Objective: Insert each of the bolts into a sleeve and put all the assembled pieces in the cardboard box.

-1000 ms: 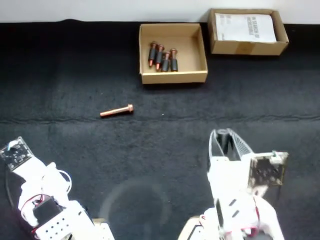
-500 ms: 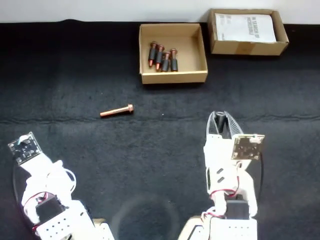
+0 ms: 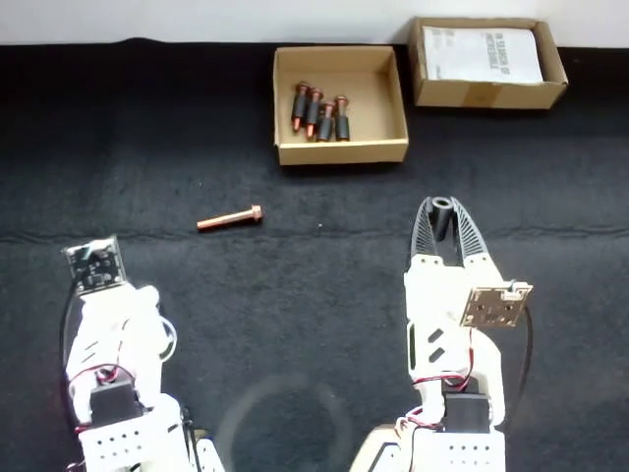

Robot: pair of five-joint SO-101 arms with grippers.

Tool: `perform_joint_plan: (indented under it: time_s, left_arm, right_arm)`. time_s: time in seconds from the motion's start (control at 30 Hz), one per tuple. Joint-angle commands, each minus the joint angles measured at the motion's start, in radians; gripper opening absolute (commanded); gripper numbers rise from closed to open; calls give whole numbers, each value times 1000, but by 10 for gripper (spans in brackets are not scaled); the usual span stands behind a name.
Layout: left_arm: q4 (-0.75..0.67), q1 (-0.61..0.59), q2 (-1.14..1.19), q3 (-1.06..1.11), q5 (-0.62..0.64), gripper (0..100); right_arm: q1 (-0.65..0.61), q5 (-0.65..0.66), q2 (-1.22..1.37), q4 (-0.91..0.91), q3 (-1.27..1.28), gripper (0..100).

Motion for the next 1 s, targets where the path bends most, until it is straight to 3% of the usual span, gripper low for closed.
perform_joint_plan:
  time_s: [0.0, 0.13, 0.23, 0.3, 0.63, 0.8, 0.97]
  left_arm:
    - [-66, 108, -10, 18, 0, 10]
    - [-68, 194, -7, 18, 20, 10]
    - [-64, 203, -5, 18, 129, 10]
    - [-66, 206, 24, 19, 132, 10]
    - [-298, 206, 526, -122, 137, 10]
    - [-465, 206, 846, -142, 135, 10]
    - [-411, 203, 983, -254, 135, 10]
  right_arm:
    - [10, -5, 5, -16, 136, 6]
    - [10, -5, 5, -16, 136, 6]
    - [10, -5, 5, -16, 136, 6]
    - [10, -5, 5, -16, 136, 6]
    - [10, -5, 7, -10, 136, 6]
    - [4, -5, 7, 147, 136, 6]
    - [4, -5, 2, 542, 128, 6]
